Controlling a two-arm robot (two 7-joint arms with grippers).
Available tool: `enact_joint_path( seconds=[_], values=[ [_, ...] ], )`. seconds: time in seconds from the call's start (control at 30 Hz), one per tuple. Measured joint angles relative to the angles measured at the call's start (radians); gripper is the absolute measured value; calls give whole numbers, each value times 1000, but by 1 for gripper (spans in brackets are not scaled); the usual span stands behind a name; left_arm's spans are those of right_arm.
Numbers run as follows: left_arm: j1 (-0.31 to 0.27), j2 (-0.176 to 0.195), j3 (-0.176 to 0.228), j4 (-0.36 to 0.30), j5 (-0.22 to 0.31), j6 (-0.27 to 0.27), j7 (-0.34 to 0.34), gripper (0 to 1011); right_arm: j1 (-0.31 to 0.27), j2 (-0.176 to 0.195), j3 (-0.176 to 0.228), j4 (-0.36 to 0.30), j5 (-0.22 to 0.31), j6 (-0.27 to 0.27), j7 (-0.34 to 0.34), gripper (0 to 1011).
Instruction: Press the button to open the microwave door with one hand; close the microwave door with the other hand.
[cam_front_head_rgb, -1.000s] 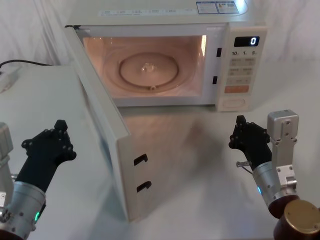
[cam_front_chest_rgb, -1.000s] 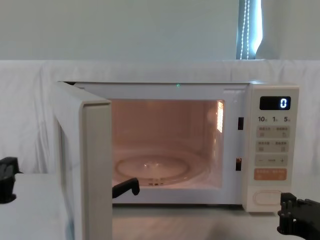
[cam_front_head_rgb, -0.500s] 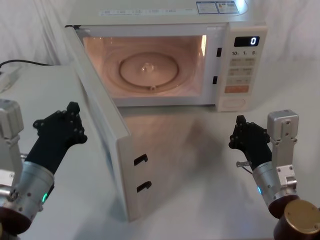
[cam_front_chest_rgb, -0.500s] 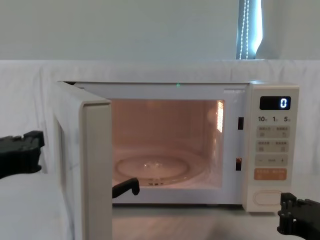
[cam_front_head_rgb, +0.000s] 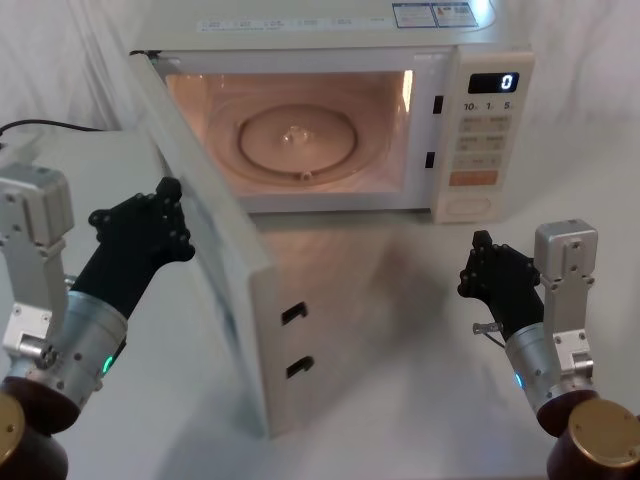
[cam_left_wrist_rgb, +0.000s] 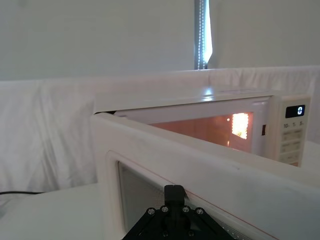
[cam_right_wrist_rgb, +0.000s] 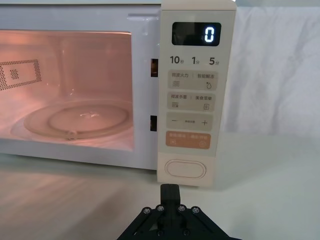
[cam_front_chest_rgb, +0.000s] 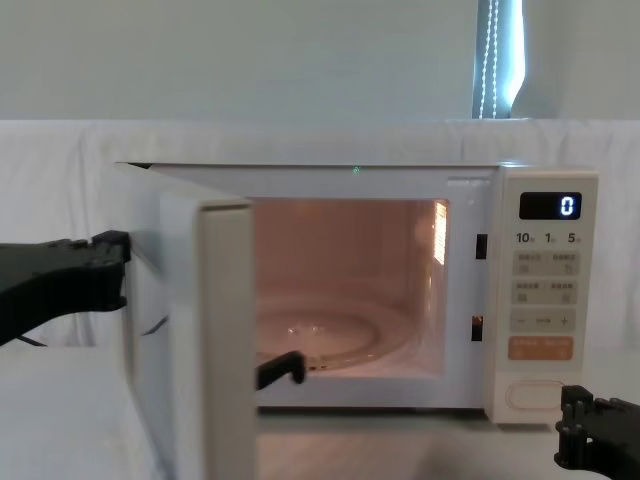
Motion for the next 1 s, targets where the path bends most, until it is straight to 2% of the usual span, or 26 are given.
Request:
enact_joint_path(
  seconds=[0.47, 1.0],
  values=[
    [-58, -3, 43, 38, -4, 6, -17, 0, 0, 0, 0, 0, 0, 0, 0, 0],
    [-150, -34, 110, 118, -8, 8, -27, 0, 0, 0, 0, 0, 0, 0, 0, 0]
  ],
)
